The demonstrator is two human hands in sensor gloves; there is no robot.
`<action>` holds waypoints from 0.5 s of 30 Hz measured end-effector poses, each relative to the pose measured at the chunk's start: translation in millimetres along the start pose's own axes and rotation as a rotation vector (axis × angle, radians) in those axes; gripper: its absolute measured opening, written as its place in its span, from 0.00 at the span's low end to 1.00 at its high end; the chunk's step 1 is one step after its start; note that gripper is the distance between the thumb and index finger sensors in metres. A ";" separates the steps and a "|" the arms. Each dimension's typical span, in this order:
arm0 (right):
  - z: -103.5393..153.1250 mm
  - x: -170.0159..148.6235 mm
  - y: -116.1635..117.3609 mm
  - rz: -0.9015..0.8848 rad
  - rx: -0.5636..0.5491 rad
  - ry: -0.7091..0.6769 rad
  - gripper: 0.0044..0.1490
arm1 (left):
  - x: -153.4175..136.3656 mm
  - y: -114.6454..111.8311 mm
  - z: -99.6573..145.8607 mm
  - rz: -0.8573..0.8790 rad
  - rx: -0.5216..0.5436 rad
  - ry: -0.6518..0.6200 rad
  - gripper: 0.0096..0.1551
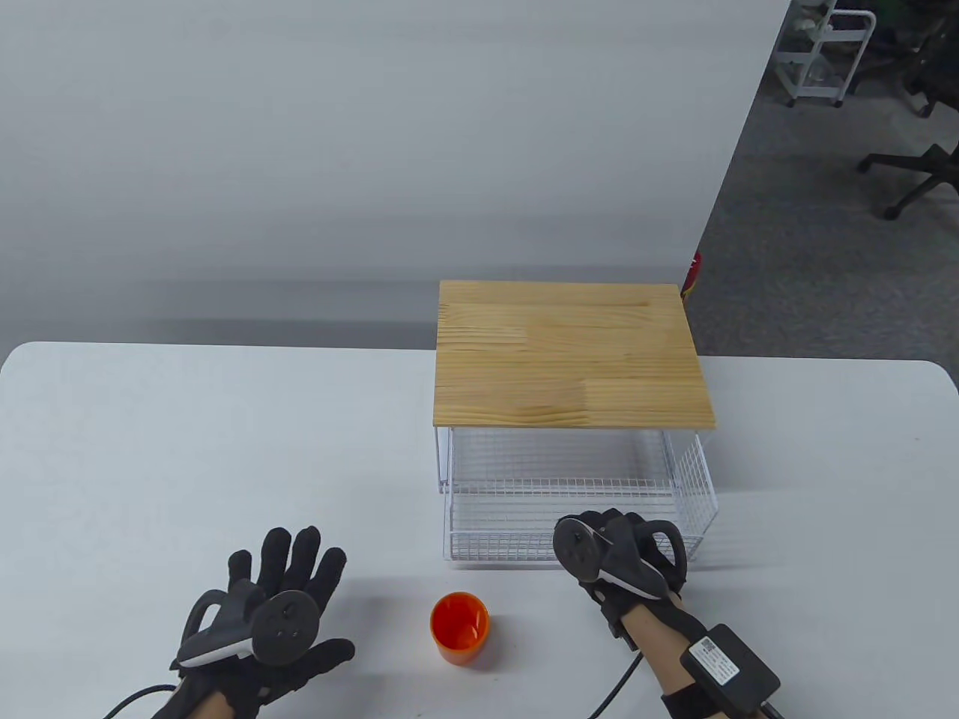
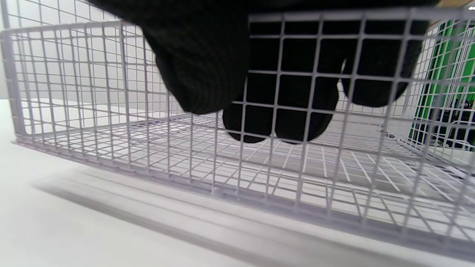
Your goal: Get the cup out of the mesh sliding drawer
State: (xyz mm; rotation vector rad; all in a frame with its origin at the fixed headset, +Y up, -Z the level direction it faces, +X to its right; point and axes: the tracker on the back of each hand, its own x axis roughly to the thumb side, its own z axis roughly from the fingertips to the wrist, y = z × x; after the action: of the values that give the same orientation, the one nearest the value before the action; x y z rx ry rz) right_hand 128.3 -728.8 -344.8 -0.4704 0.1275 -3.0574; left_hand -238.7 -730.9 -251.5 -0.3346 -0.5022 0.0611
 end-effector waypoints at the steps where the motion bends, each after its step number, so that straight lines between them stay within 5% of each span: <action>1: -0.2 -0.1 0.3 0.000 0.001 0.000 0.16 | 0.0 0.0 -0.1 -0.001 0.000 0.000 0.62; 15: -8.3 0.3 -3.6 0.018 0.004 0.020 0.16 | -0.6 0.2 0.5 -0.003 0.011 -0.010 0.62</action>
State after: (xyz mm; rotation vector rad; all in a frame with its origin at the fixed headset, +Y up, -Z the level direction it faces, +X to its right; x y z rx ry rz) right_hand 125.4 -724.6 -352.2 -0.4356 0.1258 -3.0453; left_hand -239.5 -730.6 -251.4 -0.3229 -0.5118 0.0630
